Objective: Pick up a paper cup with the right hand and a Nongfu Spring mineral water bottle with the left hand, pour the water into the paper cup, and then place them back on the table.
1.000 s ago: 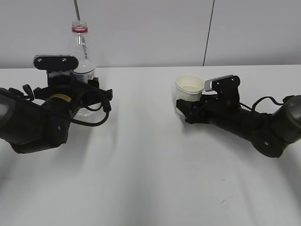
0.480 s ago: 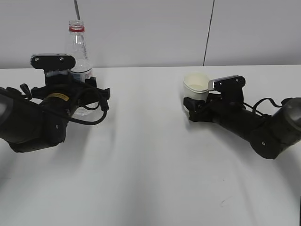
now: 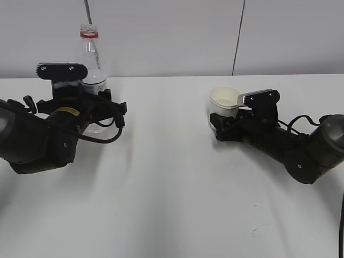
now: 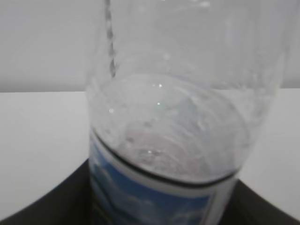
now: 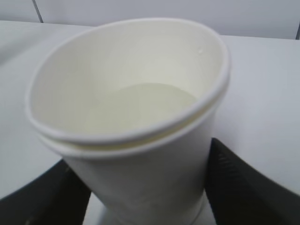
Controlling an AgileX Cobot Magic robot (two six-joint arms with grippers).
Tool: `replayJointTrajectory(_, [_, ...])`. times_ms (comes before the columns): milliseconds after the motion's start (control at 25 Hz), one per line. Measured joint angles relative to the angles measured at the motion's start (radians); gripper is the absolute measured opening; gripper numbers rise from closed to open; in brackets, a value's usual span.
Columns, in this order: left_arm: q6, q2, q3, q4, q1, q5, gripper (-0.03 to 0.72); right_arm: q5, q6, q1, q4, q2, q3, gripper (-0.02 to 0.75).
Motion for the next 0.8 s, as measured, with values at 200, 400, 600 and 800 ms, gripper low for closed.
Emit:
replayJointTrajectory(200, [0.0,0.03,0.0,0.02,0.0,0.002,0.4,0.0,-0.008,0.0,0.009,0.0,0.0,0.52])
replayJointTrajectory(400, [0.0,0.043,-0.001,0.031,0.0,-0.004,0.4,0.0,-0.008,0.0,0.011,0.0,0.0,0.571])
replayJointTrajectory(600, [0.0,0.043,-0.001,0.037,0.0,-0.004,0.4,-0.01,-0.009,0.0,0.019,0.0,-0.001,0.652])
replayJointTrajectory(800, [0.0,0.046,-0.001,0.037,0.0,-0.011,0.4,-0.01,-0.01,0.0,0.021,0.0,-0.001,0.656])
